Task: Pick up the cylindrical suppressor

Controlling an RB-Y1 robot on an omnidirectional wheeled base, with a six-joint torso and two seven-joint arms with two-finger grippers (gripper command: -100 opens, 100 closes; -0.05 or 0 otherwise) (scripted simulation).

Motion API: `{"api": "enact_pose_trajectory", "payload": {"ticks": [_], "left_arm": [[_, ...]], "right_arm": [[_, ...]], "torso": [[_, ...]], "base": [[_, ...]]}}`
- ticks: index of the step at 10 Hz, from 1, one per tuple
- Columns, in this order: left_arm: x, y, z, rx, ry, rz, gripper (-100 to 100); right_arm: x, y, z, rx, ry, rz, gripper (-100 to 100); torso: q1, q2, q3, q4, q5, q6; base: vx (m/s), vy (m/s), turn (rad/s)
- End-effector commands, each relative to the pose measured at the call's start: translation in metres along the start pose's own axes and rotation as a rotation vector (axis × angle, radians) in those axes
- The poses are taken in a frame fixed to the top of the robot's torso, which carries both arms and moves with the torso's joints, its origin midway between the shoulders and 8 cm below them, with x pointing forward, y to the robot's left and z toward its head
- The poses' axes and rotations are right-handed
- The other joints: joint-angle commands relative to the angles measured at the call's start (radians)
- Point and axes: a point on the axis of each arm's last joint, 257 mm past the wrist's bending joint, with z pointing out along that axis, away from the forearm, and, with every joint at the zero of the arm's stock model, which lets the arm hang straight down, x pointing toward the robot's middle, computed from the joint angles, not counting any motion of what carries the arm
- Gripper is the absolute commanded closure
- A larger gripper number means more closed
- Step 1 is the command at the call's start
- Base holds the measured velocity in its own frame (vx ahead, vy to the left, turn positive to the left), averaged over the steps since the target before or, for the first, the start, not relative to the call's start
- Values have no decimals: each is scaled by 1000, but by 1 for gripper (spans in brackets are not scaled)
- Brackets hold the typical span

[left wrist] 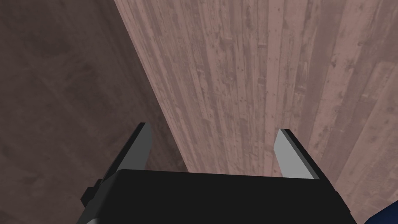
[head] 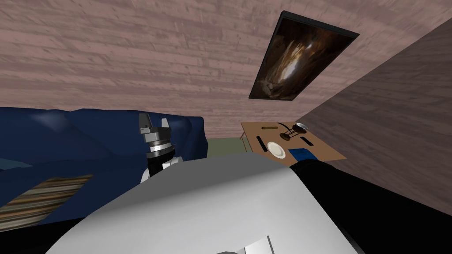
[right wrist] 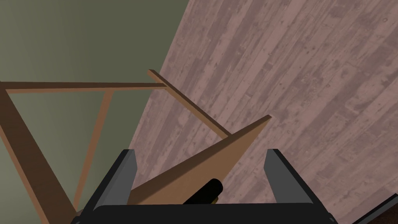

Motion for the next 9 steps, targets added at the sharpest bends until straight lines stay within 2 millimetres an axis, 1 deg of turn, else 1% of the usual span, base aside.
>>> {"api": "enact_pose_trajectory", "payload": {"ticks": [1, 5, 6, 8, 9], "left_arm": [[0, 0, 0, 0, 0, 0, 0], [0, 0, 0, 0, 0, 0, 0], [0, 0, 0, 0, 0, 0, 0], [0, 0, 0, 0, 0, 0, 0], [0, 0, 0, 0, 0, 0, 0]], "right_arm": [[0, 0, -1, -1, 0, 0, -100], [0, 0, -1, -1, 0, 0, -100], [1, -28, -16, 70, 29, -45, -100], [1, -54, -33, 138, 58, -90, -100], [0, -84, -56, 219, 94, -145, -100]], "torso": [[0, 0, 0, 0, 0, 0], [-1, -1, -1, 0, 0, 0], [0, 0, 0, 0, 0, 0], [-6, -7, -4, -1, -1, 0], [-7, -10, -6, -2, -1, 0]], "base": [[12, -12, 40], [1, -1, 2], [47, -33, -51], [144, -89, -23], [184, -102, -52]]}}
